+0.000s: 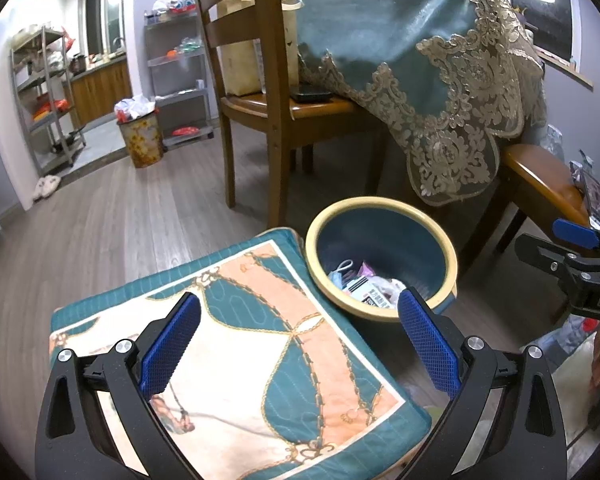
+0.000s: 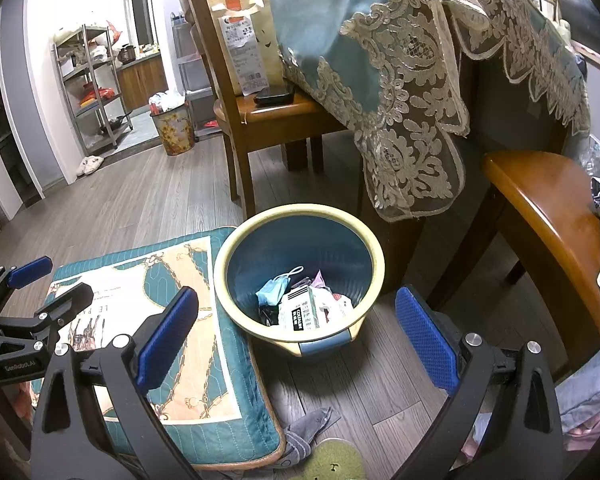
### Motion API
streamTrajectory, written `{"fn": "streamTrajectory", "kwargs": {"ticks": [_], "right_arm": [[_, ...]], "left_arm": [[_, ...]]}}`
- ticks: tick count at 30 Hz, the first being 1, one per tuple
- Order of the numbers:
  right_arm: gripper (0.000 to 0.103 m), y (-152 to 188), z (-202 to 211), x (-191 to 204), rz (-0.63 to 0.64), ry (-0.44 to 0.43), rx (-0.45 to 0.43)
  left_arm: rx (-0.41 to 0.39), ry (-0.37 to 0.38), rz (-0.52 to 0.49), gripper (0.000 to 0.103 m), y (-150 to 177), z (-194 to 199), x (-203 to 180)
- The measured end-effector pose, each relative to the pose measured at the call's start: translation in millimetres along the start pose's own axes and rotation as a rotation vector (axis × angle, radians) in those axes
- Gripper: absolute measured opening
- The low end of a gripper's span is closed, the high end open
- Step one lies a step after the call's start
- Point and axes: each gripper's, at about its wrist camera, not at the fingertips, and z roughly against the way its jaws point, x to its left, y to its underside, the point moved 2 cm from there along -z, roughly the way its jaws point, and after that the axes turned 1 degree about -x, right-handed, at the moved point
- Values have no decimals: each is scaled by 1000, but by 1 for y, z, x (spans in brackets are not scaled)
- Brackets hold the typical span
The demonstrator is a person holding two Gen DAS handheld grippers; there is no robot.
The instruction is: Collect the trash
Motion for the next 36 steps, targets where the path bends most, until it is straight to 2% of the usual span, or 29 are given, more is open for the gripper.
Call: {"fn": "streamTrajectory", "kwargs": {"ticks": [24, 29, 36], "right_arm": [[97, 2, -1, -1, -6, 0, 3], [97, 1, -1, -2, -7, 1, 4], [97, 7, -1, -2, -18, 7, 15]], "left_arm": [[5, -6, -6, 98, 1, -2, -4], [8, 31, -6, 98, 2, -1, -4], [52, 5, 21, 98, 0, -8, 1]]}}
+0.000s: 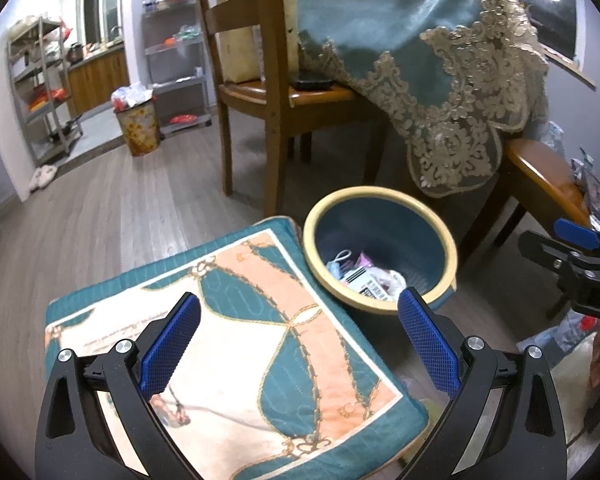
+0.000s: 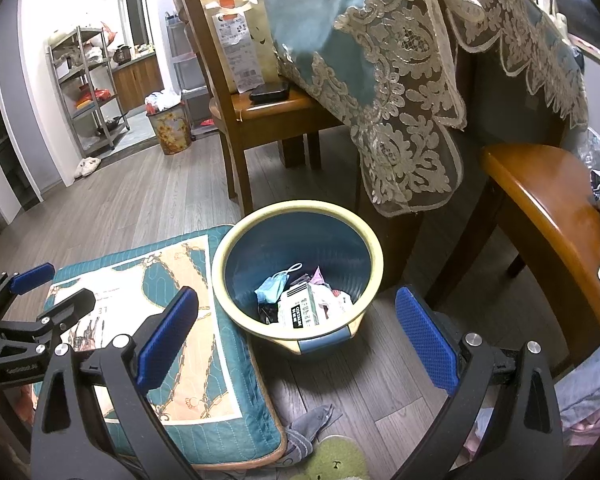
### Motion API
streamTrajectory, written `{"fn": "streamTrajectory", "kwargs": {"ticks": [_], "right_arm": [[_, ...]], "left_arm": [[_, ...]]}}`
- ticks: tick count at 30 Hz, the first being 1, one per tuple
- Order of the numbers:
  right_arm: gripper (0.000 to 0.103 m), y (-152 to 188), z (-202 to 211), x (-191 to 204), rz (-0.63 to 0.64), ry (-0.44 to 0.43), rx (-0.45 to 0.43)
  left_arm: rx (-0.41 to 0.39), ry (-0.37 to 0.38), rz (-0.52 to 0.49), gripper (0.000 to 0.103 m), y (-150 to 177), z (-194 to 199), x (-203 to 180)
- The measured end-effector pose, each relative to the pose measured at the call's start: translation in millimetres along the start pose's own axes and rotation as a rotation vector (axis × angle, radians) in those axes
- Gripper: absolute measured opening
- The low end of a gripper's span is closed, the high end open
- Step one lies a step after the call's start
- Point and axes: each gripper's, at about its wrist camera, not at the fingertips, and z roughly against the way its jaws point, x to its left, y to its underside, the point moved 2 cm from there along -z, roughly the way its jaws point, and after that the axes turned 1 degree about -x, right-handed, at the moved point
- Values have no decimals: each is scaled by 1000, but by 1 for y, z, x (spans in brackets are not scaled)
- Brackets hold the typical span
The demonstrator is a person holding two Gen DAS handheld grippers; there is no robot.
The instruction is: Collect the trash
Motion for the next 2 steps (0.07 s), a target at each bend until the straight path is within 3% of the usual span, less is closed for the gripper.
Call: {"fn": "streamTrajectory", "kwargs": {"ticks": [2], "right_arm": [[97, 0, -2, 1, -4, 7, 12]], "left_arm": [[5, -11, 15, 98, -1, 1, 4]]}}
